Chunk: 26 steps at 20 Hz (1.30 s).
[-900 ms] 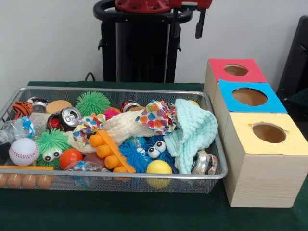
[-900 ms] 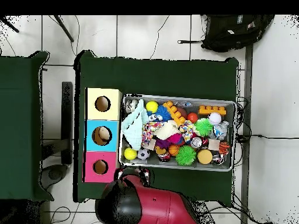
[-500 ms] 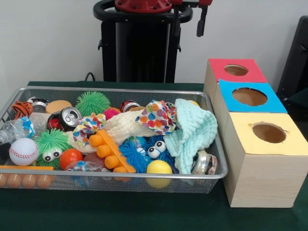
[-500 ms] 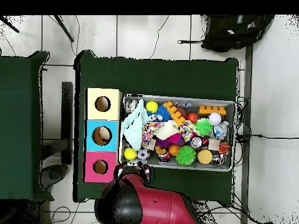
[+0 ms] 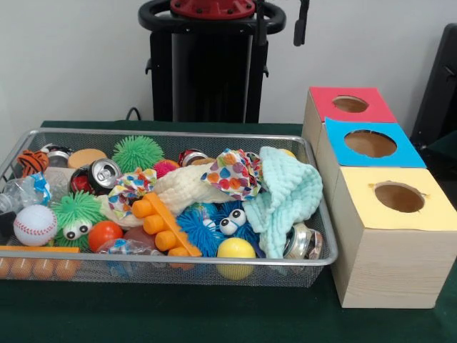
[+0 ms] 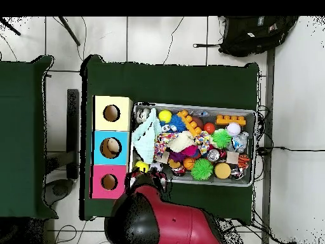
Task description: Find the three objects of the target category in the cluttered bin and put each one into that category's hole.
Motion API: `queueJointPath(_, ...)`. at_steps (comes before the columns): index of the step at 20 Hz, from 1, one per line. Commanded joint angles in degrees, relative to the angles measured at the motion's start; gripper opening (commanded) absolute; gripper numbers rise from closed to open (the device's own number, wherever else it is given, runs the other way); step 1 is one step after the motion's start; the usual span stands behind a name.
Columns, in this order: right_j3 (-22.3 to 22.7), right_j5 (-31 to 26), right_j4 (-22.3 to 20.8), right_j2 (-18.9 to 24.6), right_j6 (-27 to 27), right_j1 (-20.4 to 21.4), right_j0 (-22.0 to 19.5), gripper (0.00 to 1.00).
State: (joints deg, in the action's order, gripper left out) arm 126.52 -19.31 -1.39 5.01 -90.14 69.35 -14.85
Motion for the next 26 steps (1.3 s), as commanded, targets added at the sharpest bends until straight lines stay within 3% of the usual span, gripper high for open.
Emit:
queueJointPath(1, -3.91, -9.02, -5.13, -2.31, -7.15, 0.95, 5.19, 1.0)
queueJointPath(3, -2.37, -9.17, -4.17, -4.34, -10.35, 1.66, 6.99, 1.0)
queueJointPath(4, 5.24, -7.21, -0.91, -2.86, 2.05, 7.48, -5.2, 1.0)
queueJointPath(5, 5.87, -7.23, -0.16, -2.59, 3.35, 7.86, -6.32, 1.0)
queueJointPath(12, 6.78, -2.01, -1.94, 0.79, 0.73, 6.27, -10.13, 1.0)
queueJointPath(20, 5.57, 1.53, -3.55, 4.91, 0.61, 1.38, -15.42, 1.0)
queueJointPath(26, 6.33, 3.4, -4.86, 4.83, -1.45, 0.76, -15.28, 1.0)
